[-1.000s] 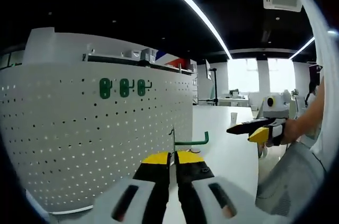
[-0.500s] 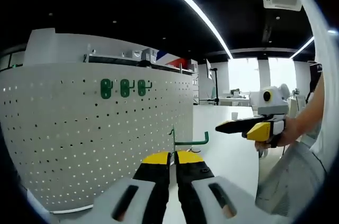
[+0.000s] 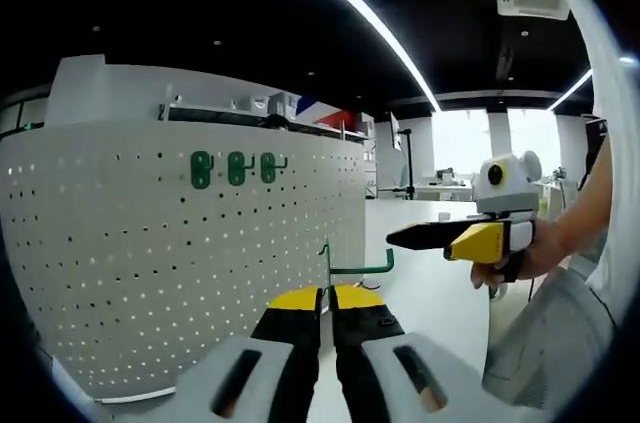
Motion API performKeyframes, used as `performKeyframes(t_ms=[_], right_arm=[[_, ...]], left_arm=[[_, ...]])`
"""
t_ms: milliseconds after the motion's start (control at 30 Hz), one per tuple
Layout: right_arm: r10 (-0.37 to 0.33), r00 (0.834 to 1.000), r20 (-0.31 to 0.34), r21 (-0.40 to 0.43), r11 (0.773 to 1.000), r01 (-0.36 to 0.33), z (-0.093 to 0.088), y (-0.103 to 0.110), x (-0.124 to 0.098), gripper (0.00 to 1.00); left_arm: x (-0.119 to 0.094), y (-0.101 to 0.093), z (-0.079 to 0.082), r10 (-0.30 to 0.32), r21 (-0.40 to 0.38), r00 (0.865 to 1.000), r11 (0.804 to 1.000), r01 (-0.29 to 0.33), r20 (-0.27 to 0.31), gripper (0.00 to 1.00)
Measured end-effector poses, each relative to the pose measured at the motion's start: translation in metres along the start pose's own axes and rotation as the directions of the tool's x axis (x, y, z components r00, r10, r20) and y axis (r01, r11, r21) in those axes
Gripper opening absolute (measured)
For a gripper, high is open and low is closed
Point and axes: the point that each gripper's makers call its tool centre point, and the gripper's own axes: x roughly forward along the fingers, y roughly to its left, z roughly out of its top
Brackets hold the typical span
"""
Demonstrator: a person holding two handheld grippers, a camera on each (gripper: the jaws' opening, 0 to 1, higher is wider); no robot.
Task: Insert the hook assembly into the mounting plate slot until the hook locks in place.
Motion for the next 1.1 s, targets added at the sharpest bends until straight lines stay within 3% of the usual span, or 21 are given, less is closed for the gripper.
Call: performKeyframes(t_ms=[1100], right_arm=[[0.096,0.995,0.008,0.036,0.995,-0.096,0.003,0.022,0.049,0.45]], left_arm=[[-0.004,0.002,0.002,0.019,-0.001,1.000,1.000,-0.019,0.012,0.03]])
